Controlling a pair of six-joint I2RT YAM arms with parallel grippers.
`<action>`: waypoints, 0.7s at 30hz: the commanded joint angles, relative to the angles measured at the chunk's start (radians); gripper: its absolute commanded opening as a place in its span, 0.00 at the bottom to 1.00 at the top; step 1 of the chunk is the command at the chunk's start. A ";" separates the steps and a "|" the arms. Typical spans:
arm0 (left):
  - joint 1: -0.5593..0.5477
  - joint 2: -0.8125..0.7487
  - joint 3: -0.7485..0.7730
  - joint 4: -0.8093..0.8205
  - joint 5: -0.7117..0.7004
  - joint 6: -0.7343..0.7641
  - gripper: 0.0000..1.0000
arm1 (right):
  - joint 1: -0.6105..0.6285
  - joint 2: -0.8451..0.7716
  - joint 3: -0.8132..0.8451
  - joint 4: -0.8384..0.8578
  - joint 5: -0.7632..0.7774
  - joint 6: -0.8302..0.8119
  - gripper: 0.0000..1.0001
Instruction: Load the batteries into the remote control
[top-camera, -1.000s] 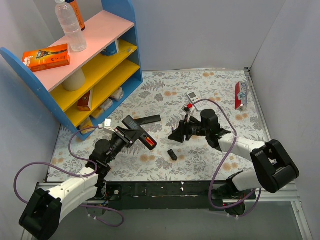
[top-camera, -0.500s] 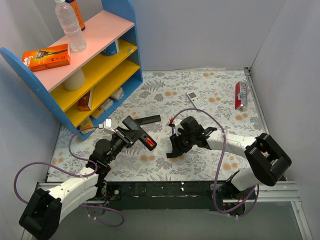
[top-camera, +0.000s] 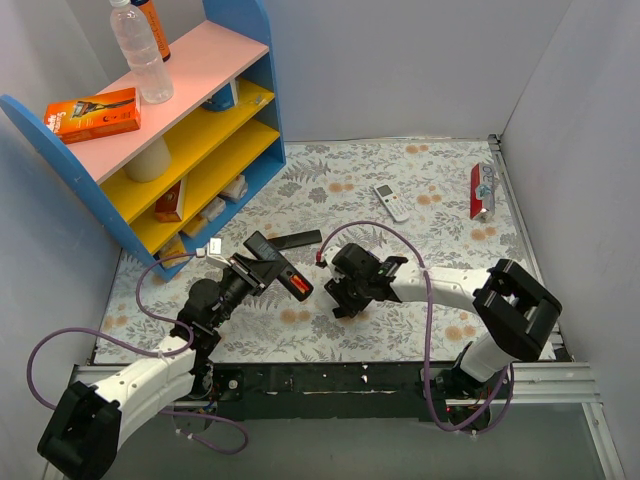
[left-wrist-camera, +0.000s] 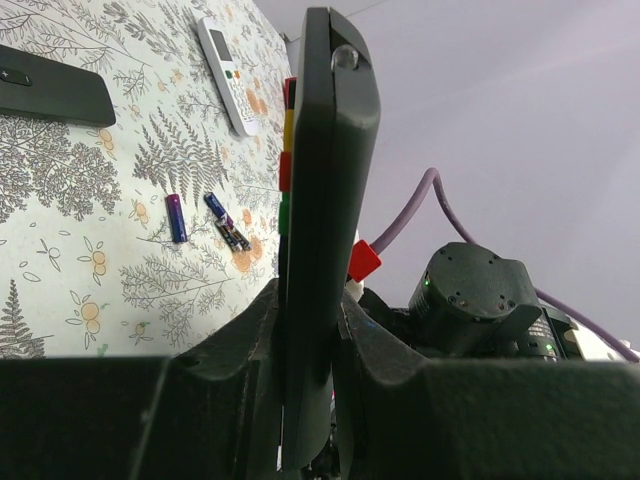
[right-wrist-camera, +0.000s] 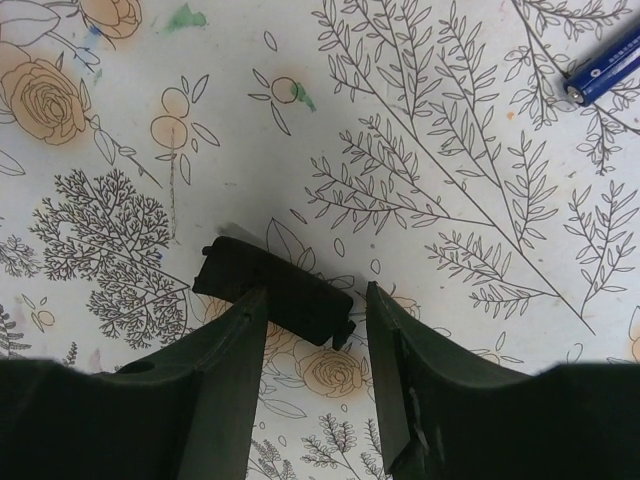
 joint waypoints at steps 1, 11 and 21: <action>-0.004 -0.029 0.031 -0.001 -0.012 0.011 0.00 | 0.015 -0.007 0.023 -0.054 0.029 -0.035 0.52; -0.004 -0.162 0.085 -0.189 -0.048 0.076 0.00 | 0.012 -0.030 0.105 -0.048 -0.080 -0.294 0.65; -0.004 -0.336 0.174 -0.422 -0.120 0.192 0.00 | 0.006 0.009 0.221 -0.181 -0.080 -0.207 0.64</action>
